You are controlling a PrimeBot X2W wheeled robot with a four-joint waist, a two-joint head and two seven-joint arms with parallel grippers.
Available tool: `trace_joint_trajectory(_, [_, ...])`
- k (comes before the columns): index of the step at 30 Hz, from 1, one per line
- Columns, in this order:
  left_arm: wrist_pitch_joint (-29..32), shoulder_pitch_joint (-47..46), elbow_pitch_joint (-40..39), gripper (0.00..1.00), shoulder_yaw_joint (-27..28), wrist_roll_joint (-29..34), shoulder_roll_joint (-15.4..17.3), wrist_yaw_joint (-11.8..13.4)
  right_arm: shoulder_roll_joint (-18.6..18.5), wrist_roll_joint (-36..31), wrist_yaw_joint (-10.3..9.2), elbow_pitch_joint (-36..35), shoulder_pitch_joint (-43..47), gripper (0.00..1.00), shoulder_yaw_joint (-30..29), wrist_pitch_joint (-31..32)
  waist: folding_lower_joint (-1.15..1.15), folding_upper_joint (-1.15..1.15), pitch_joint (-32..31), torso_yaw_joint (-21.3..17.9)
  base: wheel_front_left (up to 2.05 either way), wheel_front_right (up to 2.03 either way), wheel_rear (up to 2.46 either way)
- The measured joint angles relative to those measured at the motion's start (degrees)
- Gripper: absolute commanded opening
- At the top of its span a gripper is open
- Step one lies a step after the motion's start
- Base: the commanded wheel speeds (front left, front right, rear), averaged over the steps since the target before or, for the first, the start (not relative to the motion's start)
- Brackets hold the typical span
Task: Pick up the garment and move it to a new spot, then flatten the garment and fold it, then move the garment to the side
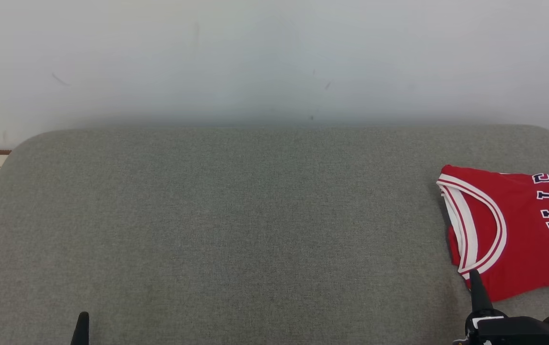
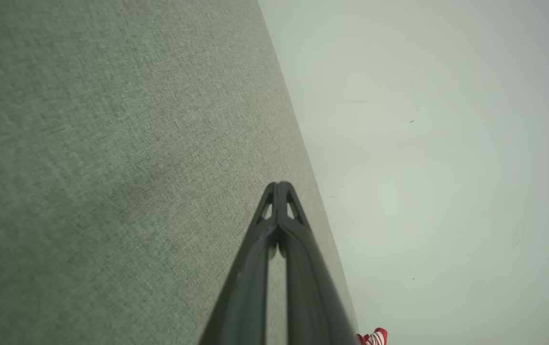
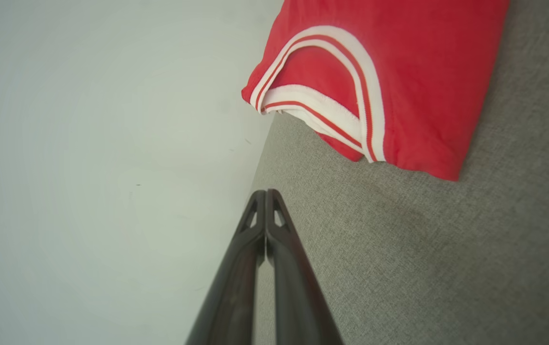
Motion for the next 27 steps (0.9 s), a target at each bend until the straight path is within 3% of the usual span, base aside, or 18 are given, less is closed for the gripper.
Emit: trace_joint_trajectory(27, [4.44,-1.17,0.23,0.00,1.81,-13.93,0.10,-0.92,0.42,15.05,0.00,-1.36,-0.20,0.00,-0.65,2.49,0.00,0.00,0.69,0.42,0.00,0.00,0.00])
